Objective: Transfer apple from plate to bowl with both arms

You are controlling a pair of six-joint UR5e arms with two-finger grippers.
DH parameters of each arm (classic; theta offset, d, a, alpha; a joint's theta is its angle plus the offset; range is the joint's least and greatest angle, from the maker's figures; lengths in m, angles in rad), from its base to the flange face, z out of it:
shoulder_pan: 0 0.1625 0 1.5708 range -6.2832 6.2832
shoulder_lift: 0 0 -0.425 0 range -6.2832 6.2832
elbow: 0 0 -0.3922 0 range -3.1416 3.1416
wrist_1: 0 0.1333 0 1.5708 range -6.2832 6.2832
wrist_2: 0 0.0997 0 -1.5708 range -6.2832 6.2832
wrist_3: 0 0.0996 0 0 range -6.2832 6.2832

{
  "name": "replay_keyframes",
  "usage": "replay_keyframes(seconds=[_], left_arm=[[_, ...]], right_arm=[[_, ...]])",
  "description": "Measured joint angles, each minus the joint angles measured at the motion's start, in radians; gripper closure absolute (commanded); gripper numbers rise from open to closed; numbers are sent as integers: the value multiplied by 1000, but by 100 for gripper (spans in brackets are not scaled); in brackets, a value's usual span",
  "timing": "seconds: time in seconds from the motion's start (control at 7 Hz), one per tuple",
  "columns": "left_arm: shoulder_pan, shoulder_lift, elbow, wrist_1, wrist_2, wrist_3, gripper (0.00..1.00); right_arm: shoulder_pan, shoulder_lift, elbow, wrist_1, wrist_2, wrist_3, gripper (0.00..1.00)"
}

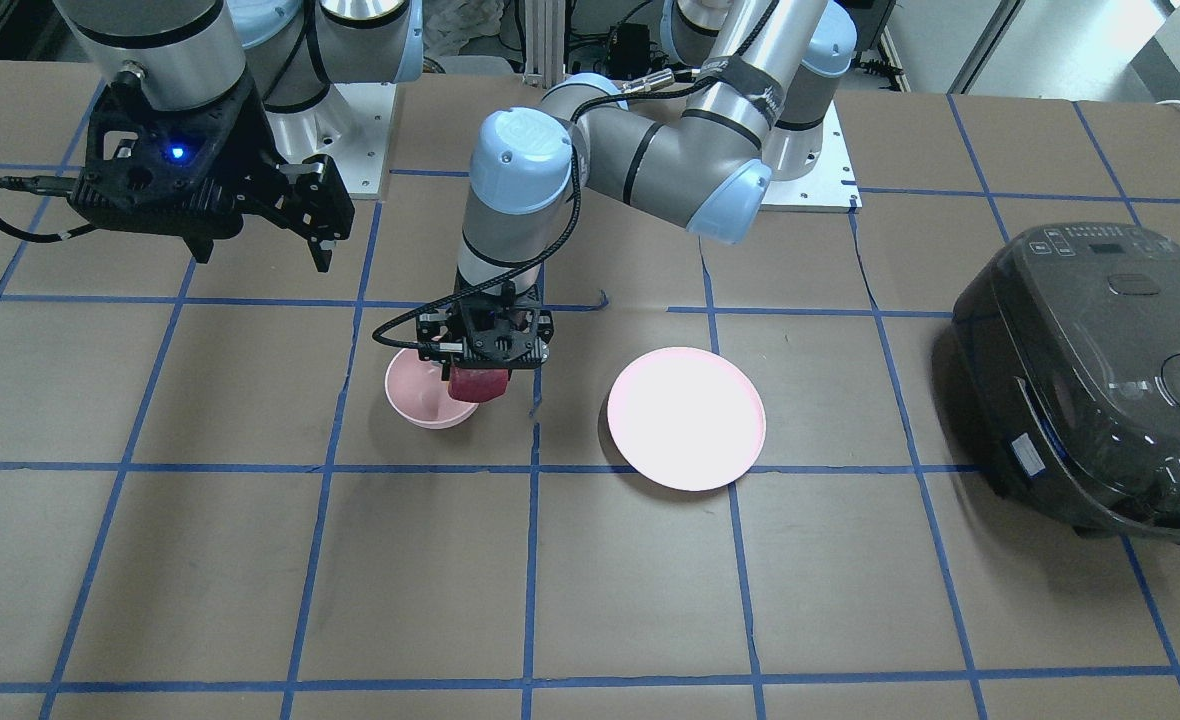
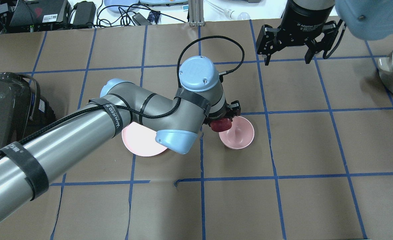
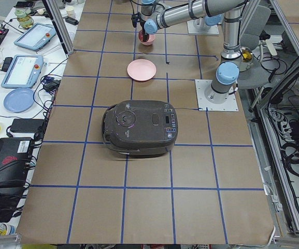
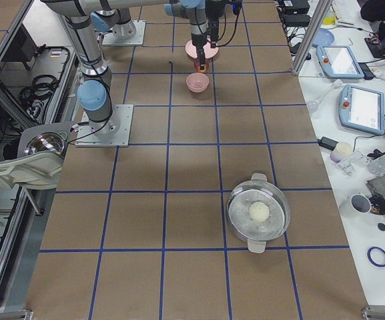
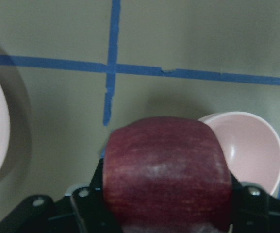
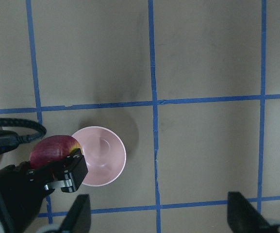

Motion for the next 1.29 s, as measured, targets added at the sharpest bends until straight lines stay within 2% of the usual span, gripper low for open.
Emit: replay_keyframes(seconds=[0.14,0.43,0.57,0.71,0.86,1.14,1.29], left_arm=[[-26,-20,24,11,6,-35,99],[-55,-60,43,25,10,-82,63],[-60,-78,39,27,11,-87,24],[-62,-91,34,29,11,-89,11],[-62,-98,34,31,12,-92,9],[-63,-92,36,43,13,-92,0],[-59,-65,35,52,23,-87,0]], right_arm=[[0,1,-1,1,-1,-2,0],[1,2,-2,2,-1,-4,0],[1,2,-1,2,-1,-4,0],[1,3,-1,2,0,-4,0],[1,4,-1,2,-1,-5,0],[-1,9,-1,2,4,-14,0],[-1,10,-1,1,7,-17,0]])
